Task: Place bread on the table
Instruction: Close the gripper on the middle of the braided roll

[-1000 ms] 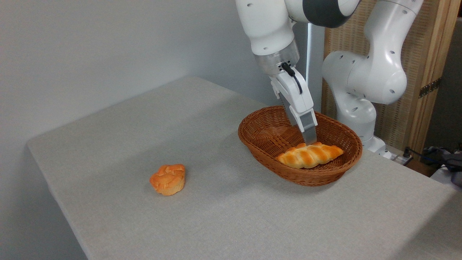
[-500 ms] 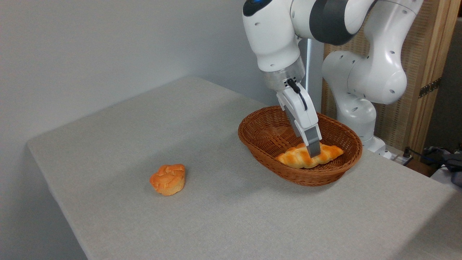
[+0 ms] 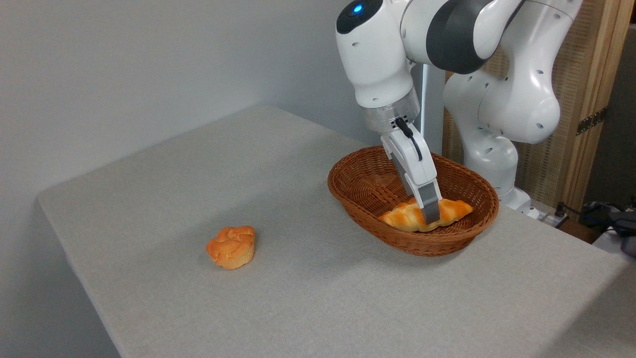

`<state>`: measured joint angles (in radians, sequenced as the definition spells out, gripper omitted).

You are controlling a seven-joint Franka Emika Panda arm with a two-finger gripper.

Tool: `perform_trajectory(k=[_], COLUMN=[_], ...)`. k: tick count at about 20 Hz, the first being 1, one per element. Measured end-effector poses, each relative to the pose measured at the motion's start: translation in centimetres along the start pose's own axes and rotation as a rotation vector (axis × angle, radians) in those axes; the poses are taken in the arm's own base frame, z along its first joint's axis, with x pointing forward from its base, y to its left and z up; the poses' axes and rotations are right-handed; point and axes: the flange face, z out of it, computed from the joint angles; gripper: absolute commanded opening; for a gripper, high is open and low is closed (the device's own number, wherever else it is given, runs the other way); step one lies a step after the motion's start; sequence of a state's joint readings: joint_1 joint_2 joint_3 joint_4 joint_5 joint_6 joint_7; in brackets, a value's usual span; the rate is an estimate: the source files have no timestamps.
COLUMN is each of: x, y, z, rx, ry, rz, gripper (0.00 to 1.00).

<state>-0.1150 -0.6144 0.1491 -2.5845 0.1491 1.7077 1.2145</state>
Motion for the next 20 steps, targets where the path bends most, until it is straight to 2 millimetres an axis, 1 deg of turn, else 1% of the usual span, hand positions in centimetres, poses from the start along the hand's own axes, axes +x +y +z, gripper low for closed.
perform_trajectory(k=[3, 7, 9, 11, 13, 15, 17, 19, 20], x=[0.1, 0.4, 0.4, 0.4, 0.5, 0.5, 0.5, 0.5, 0.5], y=[-0.1, -0.1, -0.2, -0.2, -0.1, -0.1, -0.2, -0.2, -0.2], z=[0.3, 1.8, 2.0, 2.0, 2.0, 2.1, 2.2, 2.3, 2.3], rx=[0.006, 0.014, 0.015, 0.015, 0.015, 0.013, 0.011, 0.008, 0.007], ry=[-0.001, 0.003, 0.003, 0.003, 0.003, 0.003, 0.002, 0.0, 0.0], rz=[0.002, 0.008, 0.009, 0.009, 0.009, 0.009, 0.009, 0.009, 0.009], gripper=[1.0, 1.0, 0.97, 0.91, 0.8, 0.73, 0.61, 0.56, 0.52])
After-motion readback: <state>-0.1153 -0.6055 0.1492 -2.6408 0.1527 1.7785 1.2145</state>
